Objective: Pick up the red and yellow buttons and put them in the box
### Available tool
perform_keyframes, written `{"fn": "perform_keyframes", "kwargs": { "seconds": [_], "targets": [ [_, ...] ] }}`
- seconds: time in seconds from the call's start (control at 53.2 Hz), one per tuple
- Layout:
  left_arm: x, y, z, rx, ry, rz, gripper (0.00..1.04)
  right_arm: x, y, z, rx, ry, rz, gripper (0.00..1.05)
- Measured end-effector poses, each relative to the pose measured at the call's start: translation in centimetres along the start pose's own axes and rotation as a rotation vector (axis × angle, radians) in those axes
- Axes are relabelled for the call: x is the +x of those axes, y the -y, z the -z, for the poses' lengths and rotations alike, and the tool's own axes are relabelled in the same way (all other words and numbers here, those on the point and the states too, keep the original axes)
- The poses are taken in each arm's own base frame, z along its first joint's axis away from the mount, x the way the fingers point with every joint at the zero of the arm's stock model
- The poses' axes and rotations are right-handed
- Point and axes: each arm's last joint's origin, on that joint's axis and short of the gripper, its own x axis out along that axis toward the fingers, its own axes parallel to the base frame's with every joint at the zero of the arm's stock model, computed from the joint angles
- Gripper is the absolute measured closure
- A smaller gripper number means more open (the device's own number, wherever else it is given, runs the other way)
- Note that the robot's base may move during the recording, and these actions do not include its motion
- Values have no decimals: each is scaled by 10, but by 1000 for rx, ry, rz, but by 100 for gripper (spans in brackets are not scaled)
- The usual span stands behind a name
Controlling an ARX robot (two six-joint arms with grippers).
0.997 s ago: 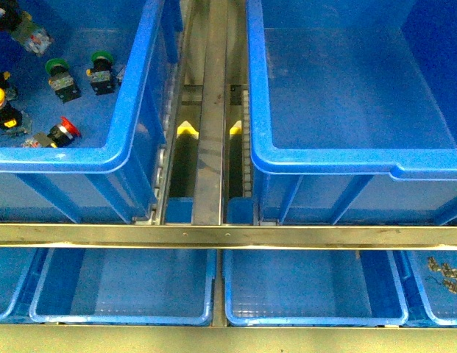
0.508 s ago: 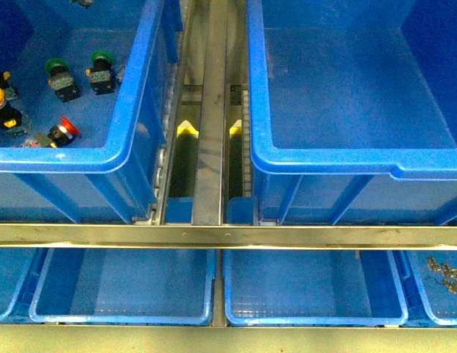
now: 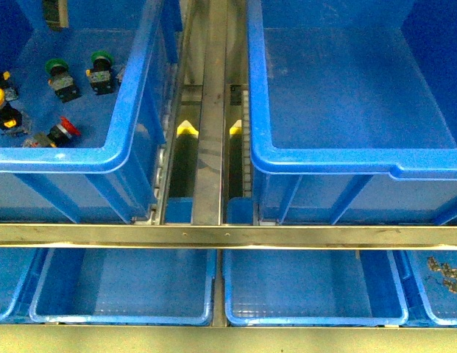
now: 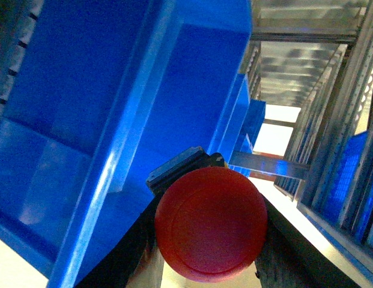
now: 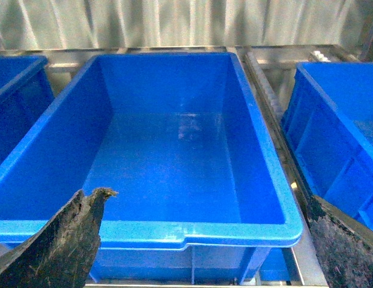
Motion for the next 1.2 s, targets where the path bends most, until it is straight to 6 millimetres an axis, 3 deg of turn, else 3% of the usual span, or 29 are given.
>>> {"fn": "perform_keyframes", "kwargs": {
  "seconds": [0.113,0.301,0.564,0.715,0.884,0.94,1.015,1.203],
  "targets": [
    [21,6,12,-4,-46,31,72,0,0,0,0,0,0,6],
    [38,8,21,-16,-79,39,72,0,0,0,0,0,0,6],
    [67,-2,42,-40,-135,-1,72,0,0,0,0,0,0,6],
    [84,12,54,-21,-180,14,72,0,0,0,0,0,0,6],
    [89,23,57,-1,-191,22,72,0,0,0,3,-3,6,6],
    [89,24,57,1,-187,22,72,1,-1,1,33,-178,88,6],
    [88,23,54,0,-176,17,72,12,-7,-3,-15,-414,158,6],
    [88,24,52,8,-172,18,72,72,-38,-25,-168,-419,-98,6]
  ]
}}
